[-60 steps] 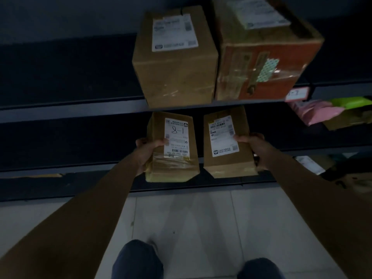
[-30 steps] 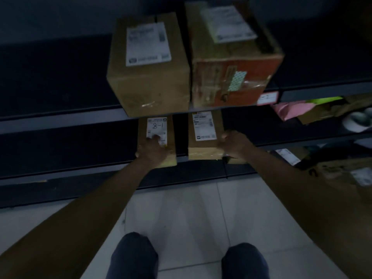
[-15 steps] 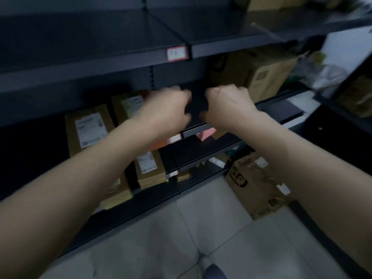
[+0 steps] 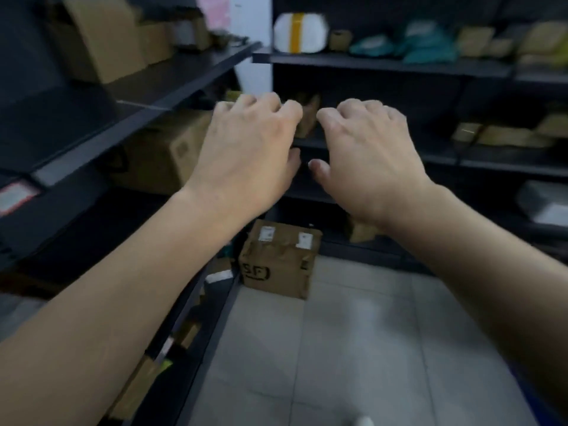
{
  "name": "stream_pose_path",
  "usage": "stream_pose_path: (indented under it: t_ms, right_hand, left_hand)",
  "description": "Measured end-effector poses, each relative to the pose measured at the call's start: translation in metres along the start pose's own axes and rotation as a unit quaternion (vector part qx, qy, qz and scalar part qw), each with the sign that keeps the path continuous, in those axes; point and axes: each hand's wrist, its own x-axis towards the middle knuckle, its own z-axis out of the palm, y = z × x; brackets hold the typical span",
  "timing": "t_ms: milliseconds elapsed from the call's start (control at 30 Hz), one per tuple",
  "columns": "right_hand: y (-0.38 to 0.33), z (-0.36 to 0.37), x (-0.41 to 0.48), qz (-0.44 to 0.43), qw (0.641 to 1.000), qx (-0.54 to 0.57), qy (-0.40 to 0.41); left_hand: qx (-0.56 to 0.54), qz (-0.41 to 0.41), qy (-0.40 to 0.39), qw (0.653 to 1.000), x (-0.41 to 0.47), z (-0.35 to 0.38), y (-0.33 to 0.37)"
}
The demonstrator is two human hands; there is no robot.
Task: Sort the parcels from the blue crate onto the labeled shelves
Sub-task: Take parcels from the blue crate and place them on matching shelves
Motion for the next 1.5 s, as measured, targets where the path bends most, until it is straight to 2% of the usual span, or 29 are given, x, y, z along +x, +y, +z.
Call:
stream_pose_path:
  t_ms: [233,433,567,733,967,1100,1300,1400,1500]
  right_hand:
    - [0.152,-0.009,-0.073,0.184,0.980,-0.074,-0.033]
    - [0.292,-0.016,-0.144,0.317,0.938,-0.126,-0.066]
    - [0.378,-0.025,-0.189,0.390,0.905,-0.149,-0.084]
    - [0.461,-0.033,-0.251,0.492,0.847,-0.175,-0.094]
    - [0.557,-0.028,-0.330,0.615,0.750,-0.212,-0.121]
    - [0.604,-0.019,-0.368,0.671,0.695,-0.228,-0.120]
    - [0.648,-0.002,-0.439,0.758,0.612,-0.196,-0.115]
    - [0.662,0.007,-0.484,0.788,0.580,-0.166,-0.119]
    - [0.679,0.018,-0.532,0.806,0.558,-0.137,-0.146]
  left_hand:
    - [-0.160,0.129,0.012,0.979,0.082,0.050,0.152]
    - [-0.259,0.242,0.008,0.935,0.135,0.086,0.319]
    - [-0.307,0.287,-0.007,0.907,0.161,0.105,0.421]
    - [-0.344,0.355,-0.045,0.868,0.188,0.131,0.533]
    - [-0.400,0.438,-0.093,0.800,0.211,0.169,0.668]
    - [-0.424,0.490,-0.111,0.754,0.222,0.186,0.739]
    - [-0.433,0.553,-0.181,0.688,0.211,0.217,0.834]
    - [-0.431,0.558,-0.235,0.670,0.194,0.232,0.876]
    - [-0.414,0.547,-0.294,0.665,0.171,0.250,0.916]
